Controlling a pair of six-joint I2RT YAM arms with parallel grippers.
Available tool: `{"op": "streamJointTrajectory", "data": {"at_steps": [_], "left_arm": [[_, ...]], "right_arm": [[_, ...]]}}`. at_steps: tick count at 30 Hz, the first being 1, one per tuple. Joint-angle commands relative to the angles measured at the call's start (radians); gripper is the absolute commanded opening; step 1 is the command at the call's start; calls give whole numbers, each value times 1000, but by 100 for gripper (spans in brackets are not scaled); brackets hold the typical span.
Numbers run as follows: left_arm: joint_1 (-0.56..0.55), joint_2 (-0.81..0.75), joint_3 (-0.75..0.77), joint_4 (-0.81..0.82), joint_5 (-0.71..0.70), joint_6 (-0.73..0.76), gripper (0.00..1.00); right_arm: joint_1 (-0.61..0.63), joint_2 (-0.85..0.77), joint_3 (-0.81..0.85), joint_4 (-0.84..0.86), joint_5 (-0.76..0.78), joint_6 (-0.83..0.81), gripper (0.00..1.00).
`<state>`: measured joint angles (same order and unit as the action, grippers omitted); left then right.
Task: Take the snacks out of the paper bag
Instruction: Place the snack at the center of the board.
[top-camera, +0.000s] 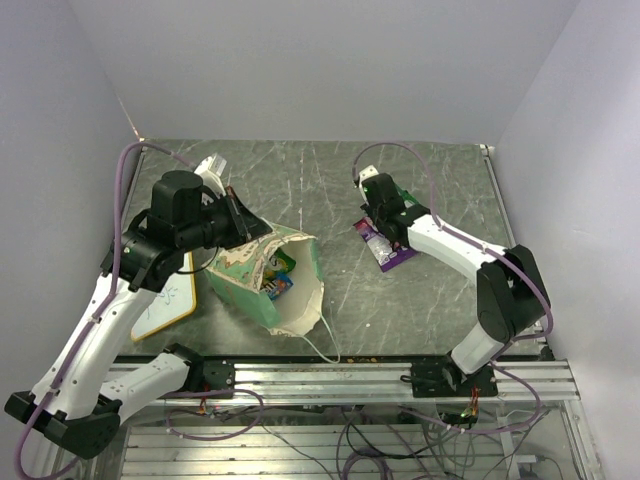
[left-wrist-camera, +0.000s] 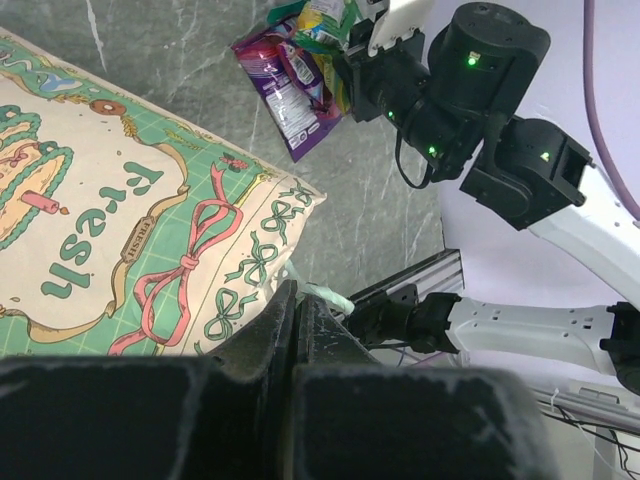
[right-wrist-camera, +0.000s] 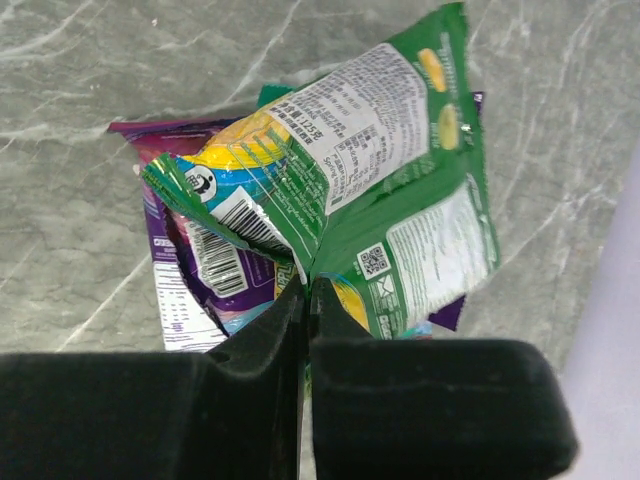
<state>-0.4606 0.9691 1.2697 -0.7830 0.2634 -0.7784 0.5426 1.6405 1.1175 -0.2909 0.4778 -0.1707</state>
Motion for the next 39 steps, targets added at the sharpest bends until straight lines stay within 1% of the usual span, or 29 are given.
{"op": "streamJointTrajectory", "data": {"at_steps": [1,5,6,9,11,13,15,16,19,22,24,26,29,31,33,35,37,39], "left_arm": [[7,-22,11,-2,-17,-17,7],[7,6,16,17,30,-11,7],[7,9,17,19,36,-8,7],[7,10,16,31,44,-11,7],[7,12,16,41,44,-22,7],[7,14,11,53,49,-16,7],[7,16,-3,52,36,-8,7],[7,16,-7,50,33,-8,7],[8,12,-13,54,32,-15,7],[7,8,-25,59,21,-13,7],[8,10,-33,64,20,-15,7],[8,12,-39,69,23,-23,7],[8,15,-33,71,20,-20,7],[8,23,-26,67,14,-16,7],[9,33,-18,70,21,-17,7],[8,33,-27,83,28,-22,7],[8,22,-38,83,27,-25,7],[8,9,-43,72,30,-27,7]], "right_arm": [[-7,18,-66,64,-48,67,0],[-7,9,-61,49,-51,91,0],[-7,-4,-61,41,-53,100,3],[-7,-69,-50,-7,-61,128,22],[-7,-140,-40,-32,-100,120,38],[-7,-224,-55,-30,-171,83,52],[-8,-310,-102,-8,-253,25,61],[-7,-359,-138,-4,-294,-4,63],[-4,-431,-216,-22,-423,-55,64],[24,-497,-258,-21,-597,-4,65],[69,-561,-302,41,-745,6,65],[162,-623,-344,113,-838,-37,65],[285,-678,-359,193,-842,-125,68],[310,-673,-344,225,-881,-141,69],[320,-644,-317,244,-952,-137,69],[357,-615,-311,279,-1010,-153,69],[422,-594,-339,323,-1023,-227,69],[486,-568,-369,363,-1004,-360,70]]}}
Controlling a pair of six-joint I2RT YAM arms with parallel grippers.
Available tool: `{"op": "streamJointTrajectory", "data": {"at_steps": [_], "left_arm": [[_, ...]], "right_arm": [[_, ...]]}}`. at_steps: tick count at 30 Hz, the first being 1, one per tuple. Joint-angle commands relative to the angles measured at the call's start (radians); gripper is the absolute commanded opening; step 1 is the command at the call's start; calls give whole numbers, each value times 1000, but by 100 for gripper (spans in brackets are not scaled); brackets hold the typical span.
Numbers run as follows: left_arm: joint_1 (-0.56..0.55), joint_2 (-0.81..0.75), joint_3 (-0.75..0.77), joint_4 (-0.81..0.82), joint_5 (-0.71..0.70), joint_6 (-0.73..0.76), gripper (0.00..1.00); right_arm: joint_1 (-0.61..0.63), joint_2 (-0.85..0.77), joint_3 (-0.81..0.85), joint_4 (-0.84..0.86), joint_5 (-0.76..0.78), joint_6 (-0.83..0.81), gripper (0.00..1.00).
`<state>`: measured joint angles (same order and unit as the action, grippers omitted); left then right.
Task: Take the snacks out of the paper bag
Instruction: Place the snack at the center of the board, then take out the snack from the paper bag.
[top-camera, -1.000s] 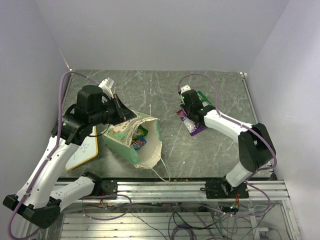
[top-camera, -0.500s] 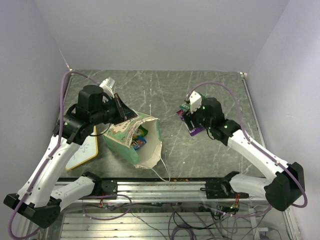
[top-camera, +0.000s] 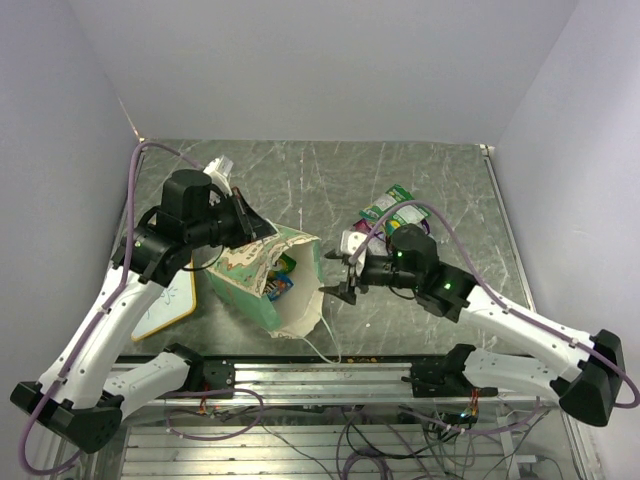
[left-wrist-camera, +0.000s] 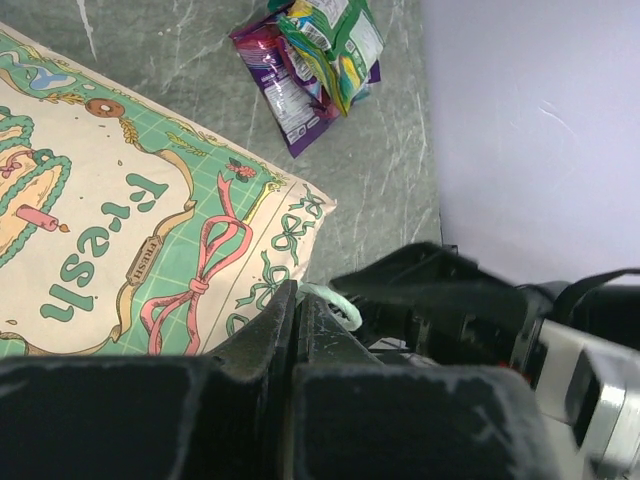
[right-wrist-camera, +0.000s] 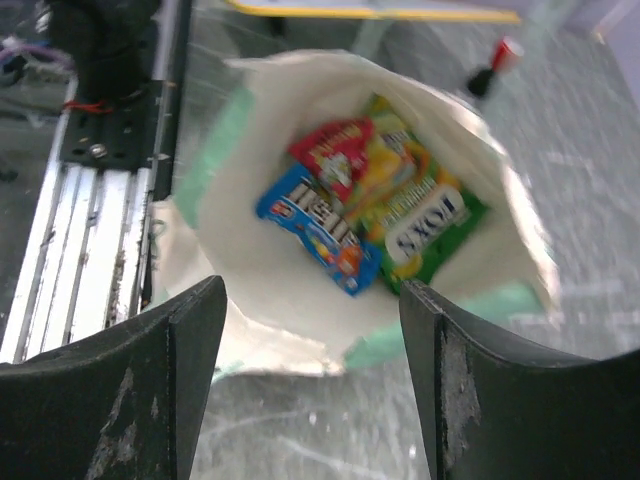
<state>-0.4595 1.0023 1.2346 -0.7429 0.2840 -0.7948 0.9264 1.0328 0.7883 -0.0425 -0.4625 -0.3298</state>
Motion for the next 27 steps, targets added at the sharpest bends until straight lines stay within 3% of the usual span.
{"op": "streamJointTrajectory", "data": {"at_steps": [1,3,8,11,20,27], "left_arm": [[7,-30,-13,25,8,-11,7],[7,-43,-22,16,1,-13,7],[7,-63,-38,6,-10,-14,7],[9,-91,-38,-47,-39,5,7],[8,-189,-67,-193,-130,42,7],[8,-144,-49,-100,-44,17,7]], "right_arm": [[126,60,-46,133,-50,-268,70],[140,124,-21,137,-14,-357,71],[146,308,122,-67,-8,-603,70],[146,376,133,-72,3,-671,70],[181,512,122,96,120,-673,69],[198,611,141,174,184,-665,68]]}}
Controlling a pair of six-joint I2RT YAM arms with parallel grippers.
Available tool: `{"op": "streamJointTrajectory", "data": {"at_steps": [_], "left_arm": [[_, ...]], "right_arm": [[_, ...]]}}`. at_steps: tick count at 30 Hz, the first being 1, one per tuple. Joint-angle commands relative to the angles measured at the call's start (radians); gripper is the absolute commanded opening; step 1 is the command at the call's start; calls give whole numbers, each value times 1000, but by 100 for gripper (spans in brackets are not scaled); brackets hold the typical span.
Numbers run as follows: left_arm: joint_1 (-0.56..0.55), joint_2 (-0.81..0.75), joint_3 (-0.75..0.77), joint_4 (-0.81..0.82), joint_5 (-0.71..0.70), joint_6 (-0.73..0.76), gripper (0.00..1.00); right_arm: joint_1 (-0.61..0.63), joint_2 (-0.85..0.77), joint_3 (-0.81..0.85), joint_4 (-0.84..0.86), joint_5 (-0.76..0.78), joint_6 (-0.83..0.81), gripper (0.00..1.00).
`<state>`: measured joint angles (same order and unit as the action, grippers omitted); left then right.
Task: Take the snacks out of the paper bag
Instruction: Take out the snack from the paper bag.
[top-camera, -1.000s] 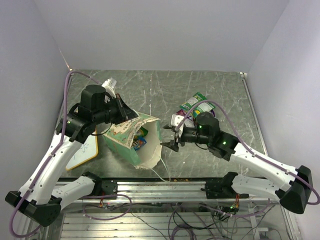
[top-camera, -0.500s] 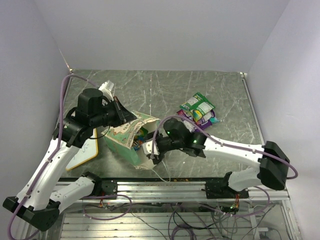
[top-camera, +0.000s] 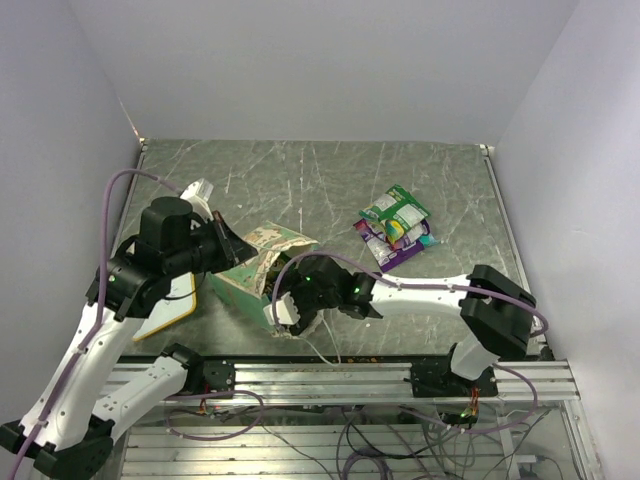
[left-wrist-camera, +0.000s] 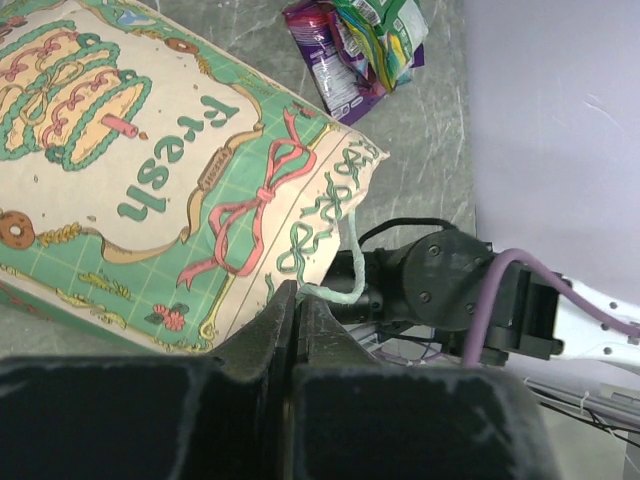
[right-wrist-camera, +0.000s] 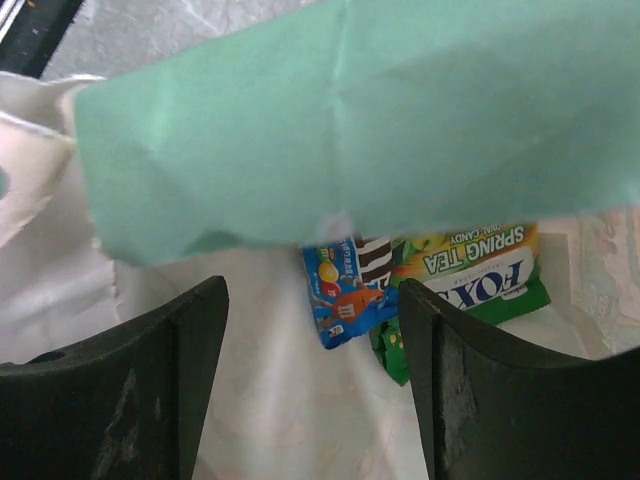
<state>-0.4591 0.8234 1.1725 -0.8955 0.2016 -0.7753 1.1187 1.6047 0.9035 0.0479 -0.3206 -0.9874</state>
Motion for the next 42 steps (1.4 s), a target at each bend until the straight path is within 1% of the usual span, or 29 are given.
{"op": "streamJointTrajectory", "data": {"at_steps": [1,4,6,11,14,16,17,18,20,22,23,27,30,33,35,42], "left_arm": [[8,49,24,59,46,0,7],[7,83,62,67,62,17,7],[7,99,79,78,80,20,7],[7,112,69,118,142,-1,7],[7,111,61,120,160,-3,7],[7,113,64,106,165,6,7],[7,114,69,99,162,9,7],[7,115,75,92,155,12,7],[7,117,84,78,145,14,7],[7,114,87,68,141,23,7],[7,109,86,59,133,25,7],[7,98,88,22,118,39,7],[7,90,73,28,95,44,7],[9,101,71,41,87,29,7],[7,102,64,57,98,31,7],[8,101,77,33,70,38,7]], "right_arm": [[6,53,27,98,48,-4,68],[7,94,28,175,73,27,68],[6,126,40,197,87,40,68],[5,195,60,250,75,42,69],[4,245,77,283,96,52,66],[3,279,83,305,106,57,60],[2,286,84,305,111,59,55],[1,294,84,304,112,65,49],[0,280,71,304,111,77,35],[-2,253,39,327,104,87,24],[-2,240,28,332,103,90,20],[-2,180,33,265,112,102,5],[-2,126,19,235,123,121,0],[-2,73,30,116,114,138,0],[-1,36,12,86,100,158,0],[3,-124,-19,-59,86,263,0]]}}
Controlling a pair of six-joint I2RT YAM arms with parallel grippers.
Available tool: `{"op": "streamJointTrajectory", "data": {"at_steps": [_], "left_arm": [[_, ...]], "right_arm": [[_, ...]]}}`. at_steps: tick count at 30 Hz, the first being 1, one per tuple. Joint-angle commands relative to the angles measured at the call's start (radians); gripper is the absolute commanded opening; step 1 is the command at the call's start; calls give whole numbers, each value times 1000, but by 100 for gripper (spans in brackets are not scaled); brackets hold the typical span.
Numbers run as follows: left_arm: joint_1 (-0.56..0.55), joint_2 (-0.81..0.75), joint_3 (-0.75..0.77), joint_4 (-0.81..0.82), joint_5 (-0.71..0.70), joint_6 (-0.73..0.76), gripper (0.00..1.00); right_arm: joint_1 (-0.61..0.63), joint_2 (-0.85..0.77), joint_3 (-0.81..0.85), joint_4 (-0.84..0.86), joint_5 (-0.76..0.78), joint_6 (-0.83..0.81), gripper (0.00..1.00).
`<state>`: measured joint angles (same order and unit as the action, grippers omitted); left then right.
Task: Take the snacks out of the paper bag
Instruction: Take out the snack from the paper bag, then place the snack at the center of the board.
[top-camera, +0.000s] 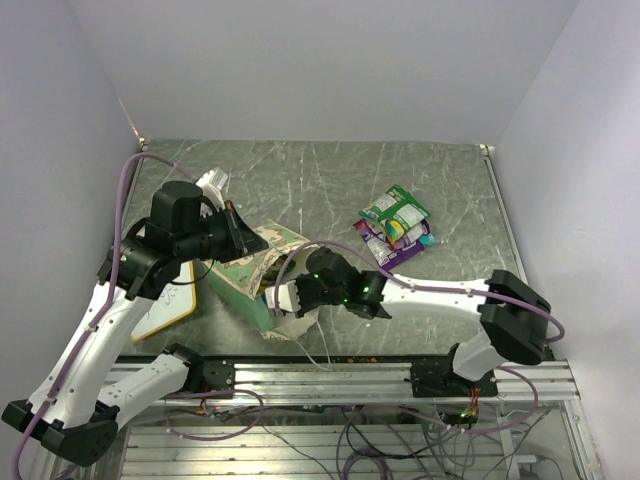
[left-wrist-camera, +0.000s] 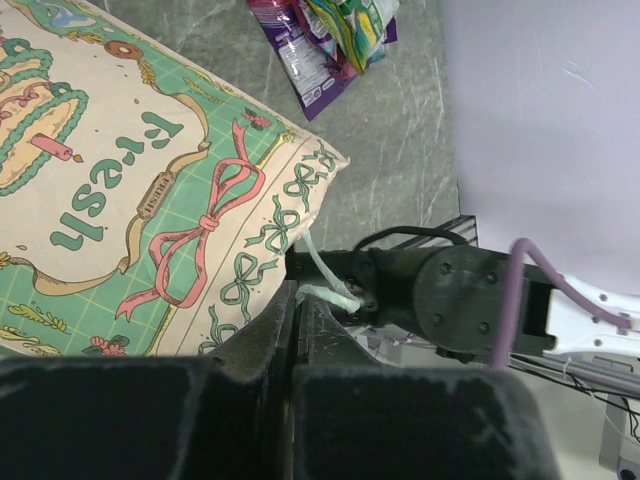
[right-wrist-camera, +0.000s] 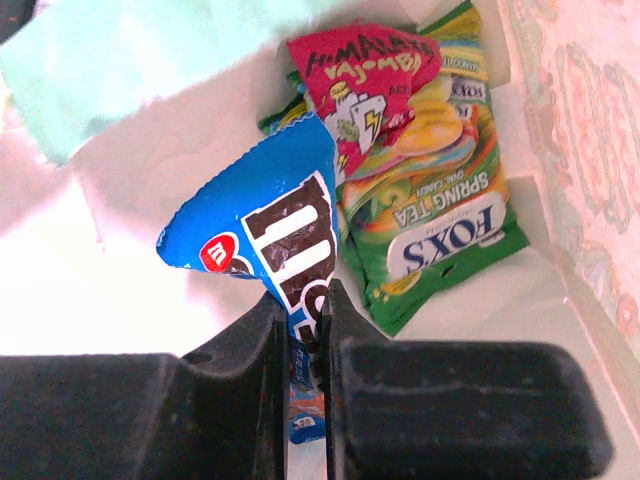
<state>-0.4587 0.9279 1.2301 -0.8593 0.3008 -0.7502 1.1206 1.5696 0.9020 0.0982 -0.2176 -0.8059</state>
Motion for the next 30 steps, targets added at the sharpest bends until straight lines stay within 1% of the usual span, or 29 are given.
{"op": "streamJointTrajectory", "data": {"at_steps": [1,6,12,15,17,22,24,25,26,27,28,29,30], "left_arm": [[8,-2,20,4,-26,12,7],[8,6,4,29,-27,-2,7],[8,1,17,0,-61,10,7],[8,-11,10,-16,-94,7,7],[8,-19,1,-13,-101,-6,7],[9,-25,-5,-15,-123,-28,7],[8,-32,-7,-12,-133,-37,7],[8,-35,-9,-7,-134,-39,7],[8,-34,-10,-4,-135,-42,7],[8,-33,-12,1,-135,-47,7],[8,-31,-14,8,-134,-49,7],[8,-29,-17,18,-132,-51,7],[8,-26,-20,25,-131,-54,7]], "right_arm": [[2,-116,-13,-160,-41,83,0],[1,-228,15,-333,-128,89,0],[-1,-423,25,-455,-122,106,0],[0,-523,27,-499,-69,121,0],[-2,-583,29,-514,3,160,0],[-4,-731,-15,-455,154,242,0],[-5,-792,-70,-384,269,288,0],[-6,-813,-97,-314,414,345,0],[-8,-828,-127,-272,505,410,0],[-14,-839,-152,-188,721,510,0],[-20,-843,-171,-136,902,643,0],[-30,-846,-182,-123,1094,823,0],[-53,-844,-187,-153,1235,993,0]]}}
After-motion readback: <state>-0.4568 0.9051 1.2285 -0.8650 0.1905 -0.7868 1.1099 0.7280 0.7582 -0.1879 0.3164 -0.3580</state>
